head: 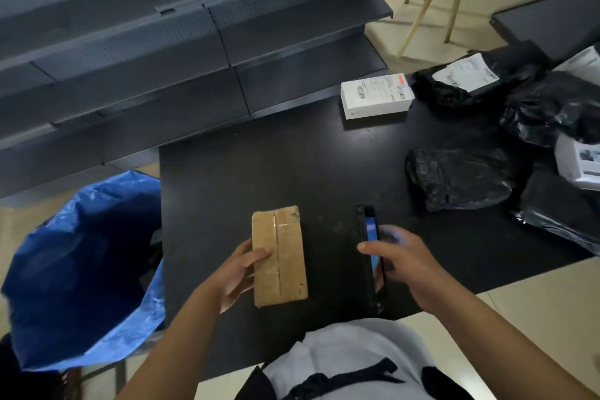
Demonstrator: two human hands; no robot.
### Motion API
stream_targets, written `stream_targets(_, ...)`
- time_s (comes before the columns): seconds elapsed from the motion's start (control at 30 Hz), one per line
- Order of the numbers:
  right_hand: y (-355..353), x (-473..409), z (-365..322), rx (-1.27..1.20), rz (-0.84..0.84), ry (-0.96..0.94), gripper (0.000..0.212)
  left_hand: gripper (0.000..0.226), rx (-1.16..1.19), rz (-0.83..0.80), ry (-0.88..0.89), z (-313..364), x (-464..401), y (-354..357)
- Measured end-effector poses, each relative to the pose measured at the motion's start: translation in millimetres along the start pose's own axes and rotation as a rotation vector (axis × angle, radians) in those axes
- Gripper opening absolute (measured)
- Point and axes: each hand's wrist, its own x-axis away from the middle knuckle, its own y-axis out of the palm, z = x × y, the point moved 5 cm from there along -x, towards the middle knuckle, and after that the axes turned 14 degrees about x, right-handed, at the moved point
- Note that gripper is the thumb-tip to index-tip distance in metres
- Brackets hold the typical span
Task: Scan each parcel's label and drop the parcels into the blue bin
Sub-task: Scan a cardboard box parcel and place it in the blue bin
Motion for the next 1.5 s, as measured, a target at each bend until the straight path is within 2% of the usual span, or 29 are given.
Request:
stream_targets(0.07,13.6,4.8,-5.3,0.006,0.014,-0.017,0.07,0.074,-0.068,0.052,0.059,2.3,5.2,-10.5)
stream_targets(0.13,22.4,9.9,-9.5,-0.005,0.027,-0.043,0.072,0.062,-0.152,0.187,0.208,10.3,11.3,-15.0)
stream_targets(0.23,31.3,20.2,-8.9,-0.024,0.069,-0.072,0.071,0.086,-0.471,0.383,0.446,27.4,28.9,8.1)
stream_targets(0.33,34.5,31.7,-1.9,-0.051,0.115,-0.084,0.076,0.109,-0.925,0.461,0.487,25.8,34.0,55.5)
stream_targets(0.43,36.0,41.2,8.3,-0.058,0.157,-0.075,0.084,0.109,-1.035,0.434,0.49,14.6,24.9,71.7)
stream_targets(0.5,37.5,46.3,14.5,-0.066,0.177,-0.076,0.078,0.104,-0.977,0.414,0.519,13.0,24.5,62.4)
stream_targets(0.57,39.1,49.3,20.6,-0.076,0.201,-0.061,0.073,0.098,-0.775,0.374,0.542,15.4,23.8,42.9)
stream_targets(0.7,49.7,55.8,23.5,-0.076,0.213,-0.049,0.058,0.076,0.027,0.13,0.407,7.0,5.4,-5.9)
stream_targets(0.73,52.9,58.1,21.9,-0.062,0.215,-0.047,0.057,0.067,0.139,0.08,0.378,3.2,2.8,-12.2)
stream_targets(0.77,56.1,59.8,20.3,-0.052,0.213,-0.051,0.056,0.063,0.172,0.053,0.373,-0.3,2.1,-15.9)
stream_targets(0.93,68.1,66.7,9.4,0.025,0.202,-0.045,0.055,0.078,0.099,0.071,0.349,-22.4,-2.9,-24.5)
stream_targets(1.2,81.5,71.3,-7.3,0.185,0.17,-0.033,0.052,0.083,0.048,0.06,0.35,-26.9,-5.6,-33.9)
stream_targets(1.33,83.2,72.0,-23.6,0.495,0.063,-0.016,0.031,0.081,0.031,0.034,0.284,-27.0,-6.6,-28.1)
stream_targets(1.43,81.0,67.5,-36.3,0.89,-0.01,-0.012,0.045,0.079,0.022,0.025,0.302,-26.9,-7.6,-22.7)
stream_targets(1.5,76.3,64.8,-49.1,1.106,-0.019,0.008,0.044,0.079,0.017,0.019,0.309,-27.6,-6.8,-18.8)
